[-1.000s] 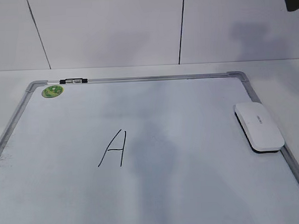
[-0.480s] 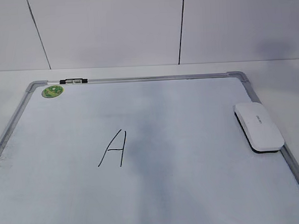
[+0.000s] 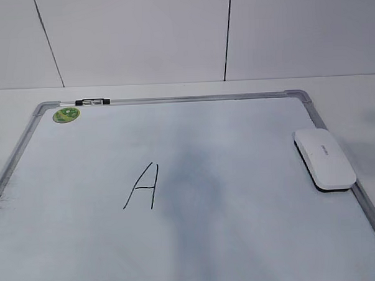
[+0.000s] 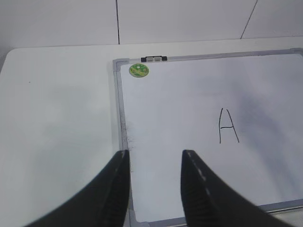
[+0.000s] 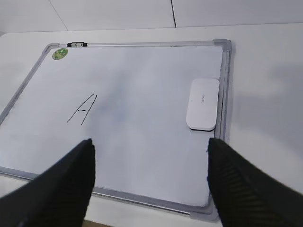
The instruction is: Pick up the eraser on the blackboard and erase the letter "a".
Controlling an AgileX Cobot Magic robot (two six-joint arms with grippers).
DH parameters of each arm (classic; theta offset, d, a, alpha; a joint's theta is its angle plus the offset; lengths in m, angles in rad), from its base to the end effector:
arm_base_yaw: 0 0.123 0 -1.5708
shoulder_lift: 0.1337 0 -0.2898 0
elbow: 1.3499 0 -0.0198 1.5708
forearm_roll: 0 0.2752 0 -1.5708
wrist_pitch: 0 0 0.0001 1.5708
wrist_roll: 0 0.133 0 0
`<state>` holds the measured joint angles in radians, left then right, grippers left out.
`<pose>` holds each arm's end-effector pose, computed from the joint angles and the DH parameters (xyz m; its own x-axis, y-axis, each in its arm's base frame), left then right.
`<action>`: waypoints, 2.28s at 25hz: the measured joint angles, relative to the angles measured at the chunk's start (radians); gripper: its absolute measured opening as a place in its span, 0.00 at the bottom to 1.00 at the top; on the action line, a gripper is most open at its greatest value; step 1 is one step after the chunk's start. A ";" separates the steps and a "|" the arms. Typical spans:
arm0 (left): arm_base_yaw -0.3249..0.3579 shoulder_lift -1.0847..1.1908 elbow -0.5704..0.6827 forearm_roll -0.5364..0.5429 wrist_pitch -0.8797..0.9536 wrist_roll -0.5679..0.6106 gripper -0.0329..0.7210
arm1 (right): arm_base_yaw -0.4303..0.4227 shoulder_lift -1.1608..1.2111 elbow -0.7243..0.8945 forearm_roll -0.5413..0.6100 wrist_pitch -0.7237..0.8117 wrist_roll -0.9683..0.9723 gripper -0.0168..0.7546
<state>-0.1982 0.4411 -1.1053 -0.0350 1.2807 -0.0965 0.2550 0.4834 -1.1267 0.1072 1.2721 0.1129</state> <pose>0.0570 -0.0160 0.4157 -0.5160 -0.0047 -0.8566 0.1713 0.9792 -0.1086 0.0632 0.0305 0.4210 -0.5407 0.0071 -0.8412 -0.2606 0.9493 0.1756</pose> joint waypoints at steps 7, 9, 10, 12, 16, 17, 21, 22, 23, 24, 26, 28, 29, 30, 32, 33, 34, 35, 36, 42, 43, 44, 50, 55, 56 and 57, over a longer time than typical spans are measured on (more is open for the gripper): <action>0.000 -0.076 0.000 -0.005 0.002 -0.002 0.41 | 0.000 -0.160 0.154 0.000 0.002 -0.001 0.79; 0.000 -0.093 0.002 -0.005 0.002 -0.002 0.41 | 0.000 -0.188 0.193 0.000 0.002 -0.001 0.79; 0.000 -0.101 0.009 -0.005 0.002 -0.002 0.41 | 0.000 -0.195 0.211 0.000 0.002 -0.001 0.79; 0.000 -0.114 0.041 -0.005 0.002 -0.002 0.41 | 0.000 -0.211 0.239 0.000 0.002 -0.002 0.79; 0.000 -0.153 0.165 -0.005 0.002 -0.002 0.41 | 0.002 -0.225 0.287 0.000 0.002 -0.014 0.79; 0.000 -0.166 0.201 -0.005 0.002 -0.002 0.41 | 0.002 -0.225 0.297 0.000 0.003 -0.021 0.79; 0.000 -0.212 0.327 -0.005 0.002 -0.002 0.41 | 0.002 -0.225 0.331 0.000 0.003 -0.047 0.79; 0.000 -0.221 0.358 -0.004 0.002 -0.002 0.41 | 0.002 -0.225 0.344 0.000 0.003 -0.056 0.79; 0.000 -0.232 0.382 0.001 0.002 -0.002 0.41 | 0.002 -0.227 0.357 -0.002 0.003 -0.061 0.79; 0.000 -0.245 0.409 0.003 0.002 -0.002 0.41 | 0.002 -0.231 0.375 -0.004 0.003 -0.066 0.79; 0.000 -0.270 0.456 0.016 0.002 -0.002 0.41 | 0.002 -0.244 0.410 -0.010 0.003 -0.069 0.79; 0.000 -0.291 0.491 0.035 0.002 -0.002 0.41 | 0.002 -0.261 0.449 -0.030 0.003 -0.073 0.79; 0.000 -0.298 0.506 0.044 0.002 -0.002 0.41 | 0.002 -0.270 0.466 -0.040 0.003 -0.077 0.79; 0.000 -0.307 0.518 0.049 0.002 -0.002 0.41 | 0.002 -0.278 0.487 -0.053 0.003 -0.081 0.79; 0.000 -0.319 0.534 0.053 0.002 -0.002 0.41 | 0.002 -0.293 0.514 -0.068 0.003 -0.083 0.79; 0.000 -0.326 0.542 0.054 0.002 -0.002 0.41 | 0.002 -0.302 0.530 -0.073 0.003 -0.083 0.79; 0.000 -0.330 0.543 0.055 0.002 -0.002 0.41 | 0.002 -0.311 0.545 -0.077 0.003 -0.083 0.79; 0.000 -0.337 0.543 0.055 0.002 -0.002 0.41 | 0.002 -0.320 0.560 -0.080 0.001 -0.085 0.79; 0.000 -0.341 0.543 0.055 -0.002 -0.002 0.41 | 0.002 -0.330 0.570 -0.082 0.001 -0.085 0.79; -0.001 -0.343 0.564 0.055 -0.082 -0.002 0.41 | 0.002 -0.360 0.584 -0.097 -0.012 -0.095 0.79; -0.001 -0.343 0.567 0.055 -0.098 -0.002 0.41 | 0.002 -0.360 0.586 -0.107 -0.018 -0.095 0.79; -0.001 -0.343 0.573 0.055 -0.114 -0.002 0.41 | 0.002 -0.360 0.588 -0.107 -0.026 -0.097 0.79; -0.001 -0.344 0.597 0.055 -0.164 -0.002 0.41 | 0.002 -0.360 0.612 -0.165 -0.096 -0.101 0.79; -0.001 -0.344 0.597 0.055 -0.173 -0.002 0.41 | 0.002 -0.360 0.626 -0.179 -0.116 -0.123 0.79; -0.001 -0.344 0.597 0.055 -0.173 -0.002 0.41 | 0.002 -0.360 0.626 -0.179 -0.116 -0.128 0.79; -0.001 -0.344 0.597 0.055 -0.173 -0.002 0.41 | 0.002 -0.360 0.626 -0.179 -0.118 -0.129 0.79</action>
<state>-0.1987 0.0972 -0.5083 0.0203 1.1078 -0.0982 0.2567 0.1230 -0.5003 -0.0722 1.1542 -0.0160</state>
